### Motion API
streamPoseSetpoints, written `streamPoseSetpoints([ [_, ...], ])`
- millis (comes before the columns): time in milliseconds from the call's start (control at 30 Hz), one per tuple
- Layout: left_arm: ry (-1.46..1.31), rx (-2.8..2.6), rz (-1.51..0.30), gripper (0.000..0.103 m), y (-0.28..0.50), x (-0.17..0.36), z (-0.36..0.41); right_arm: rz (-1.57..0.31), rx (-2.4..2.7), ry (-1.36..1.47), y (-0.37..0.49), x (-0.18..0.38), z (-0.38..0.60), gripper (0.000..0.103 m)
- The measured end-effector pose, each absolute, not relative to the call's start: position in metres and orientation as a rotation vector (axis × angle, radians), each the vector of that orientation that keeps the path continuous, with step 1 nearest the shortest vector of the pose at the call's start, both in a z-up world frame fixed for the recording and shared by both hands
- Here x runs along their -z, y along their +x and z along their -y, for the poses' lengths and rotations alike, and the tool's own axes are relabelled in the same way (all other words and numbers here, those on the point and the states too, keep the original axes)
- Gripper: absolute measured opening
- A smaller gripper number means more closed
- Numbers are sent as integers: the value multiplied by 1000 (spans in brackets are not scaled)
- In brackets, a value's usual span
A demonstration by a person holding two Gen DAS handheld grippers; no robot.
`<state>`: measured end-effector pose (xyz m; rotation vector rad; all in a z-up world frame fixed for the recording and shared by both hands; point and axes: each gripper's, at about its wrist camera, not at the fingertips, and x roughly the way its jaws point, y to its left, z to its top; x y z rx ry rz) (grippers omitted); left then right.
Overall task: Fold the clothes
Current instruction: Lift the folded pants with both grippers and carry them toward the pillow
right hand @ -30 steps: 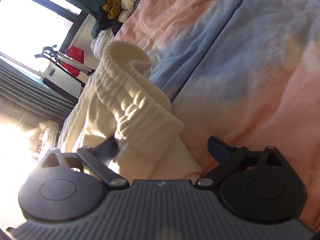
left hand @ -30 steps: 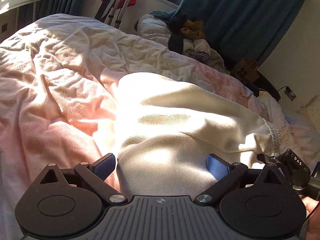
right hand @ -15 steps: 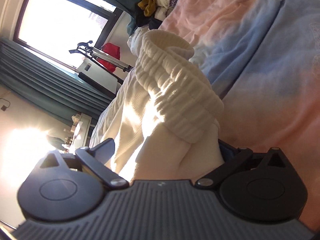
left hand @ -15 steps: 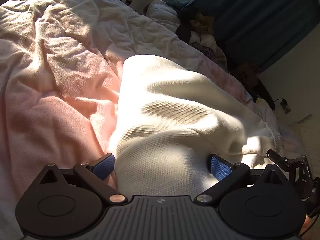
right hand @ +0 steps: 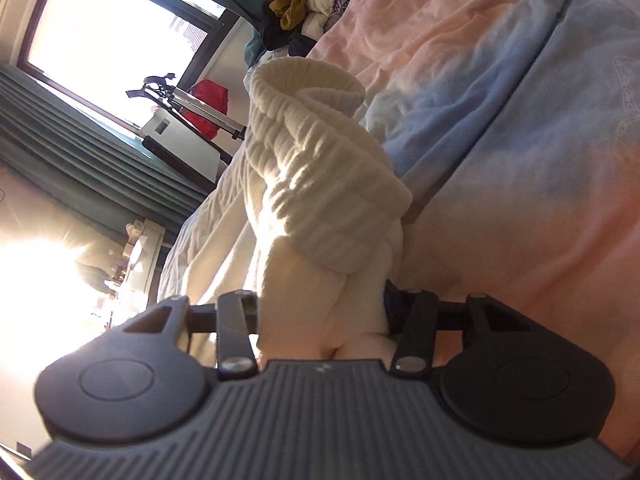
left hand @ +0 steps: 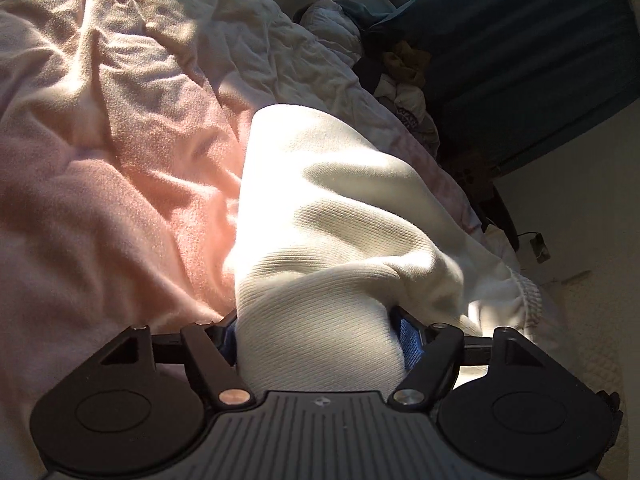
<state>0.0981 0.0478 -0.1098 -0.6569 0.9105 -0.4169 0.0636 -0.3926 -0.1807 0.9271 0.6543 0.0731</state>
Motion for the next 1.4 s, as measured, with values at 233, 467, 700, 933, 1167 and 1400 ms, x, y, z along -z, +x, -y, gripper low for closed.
streamPoseSetpoints([
  [233, -763, 443, -868, 44, 79, 89, -58, -562, -141, 990, 36, 149, 391, 36],
  [467, -829, 558, -833, 42, 46, 42, -30, -441, -163, 1035, -20, 100, 420, 35],
  [700, -799, 735, -794, 42, 12, -11, 69, -269, -104, 1033, -97, 50, 493, 35],
  [933, -766, 945, -823, 43, -18, -36, 218, -105, 41, 1020, -192, 22, 588, 35],
  [1167, -733, 1152, -916, 43, -63, -29, 390, 70, 228, 1038, -296, 33, 687, 35],
  [1400, -697, 1289, -1063, 42, -116, 26, 541, 196, 429, 1063, -385, 82, 758, 35],
])
